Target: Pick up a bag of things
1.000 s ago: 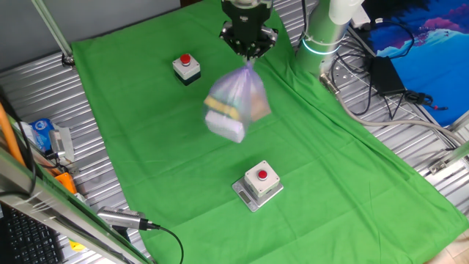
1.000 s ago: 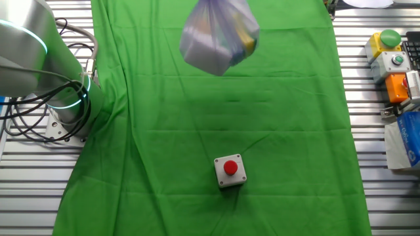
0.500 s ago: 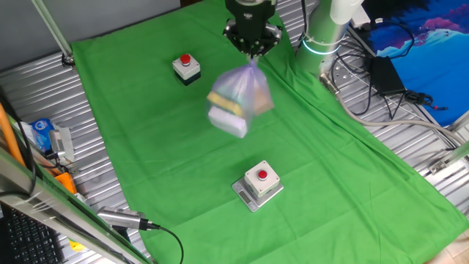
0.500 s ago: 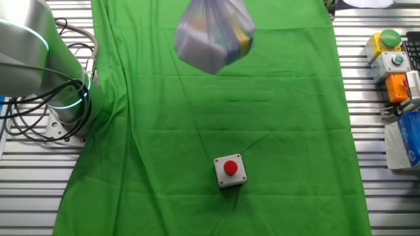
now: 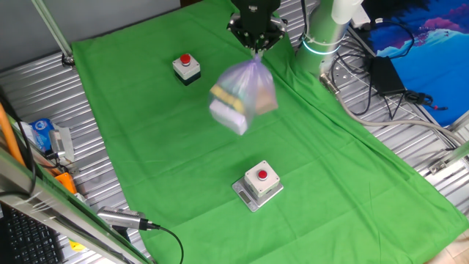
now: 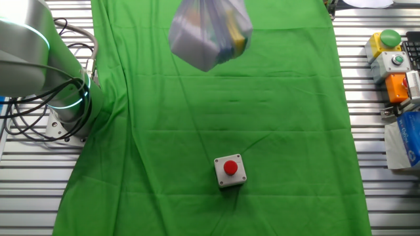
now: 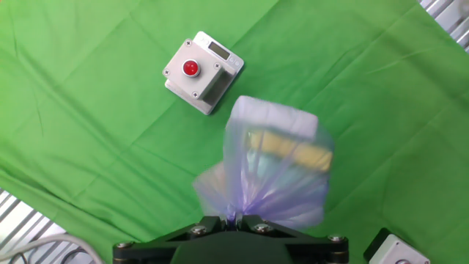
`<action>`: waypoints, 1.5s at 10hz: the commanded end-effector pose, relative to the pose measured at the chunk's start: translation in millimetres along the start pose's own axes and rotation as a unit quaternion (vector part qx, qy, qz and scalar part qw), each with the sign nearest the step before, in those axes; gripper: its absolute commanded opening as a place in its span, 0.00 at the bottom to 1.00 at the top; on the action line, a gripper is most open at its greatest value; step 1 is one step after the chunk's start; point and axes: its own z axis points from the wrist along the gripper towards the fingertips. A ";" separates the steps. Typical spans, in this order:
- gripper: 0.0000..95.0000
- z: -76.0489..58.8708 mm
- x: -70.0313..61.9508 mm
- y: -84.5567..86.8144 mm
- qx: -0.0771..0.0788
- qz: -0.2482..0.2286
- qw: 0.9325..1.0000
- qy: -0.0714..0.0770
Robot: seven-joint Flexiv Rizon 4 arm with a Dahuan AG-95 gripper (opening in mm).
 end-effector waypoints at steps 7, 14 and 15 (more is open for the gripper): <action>0.00 -0.3 1.1 1.1 0.004 0.009 1.000 0.004; 0.00 -0.2 1.1 1.2 0.007 0.021 1.000 0.000; 0.00 -0.2 1.1 1.2 0.007 0.021 1.000 0.000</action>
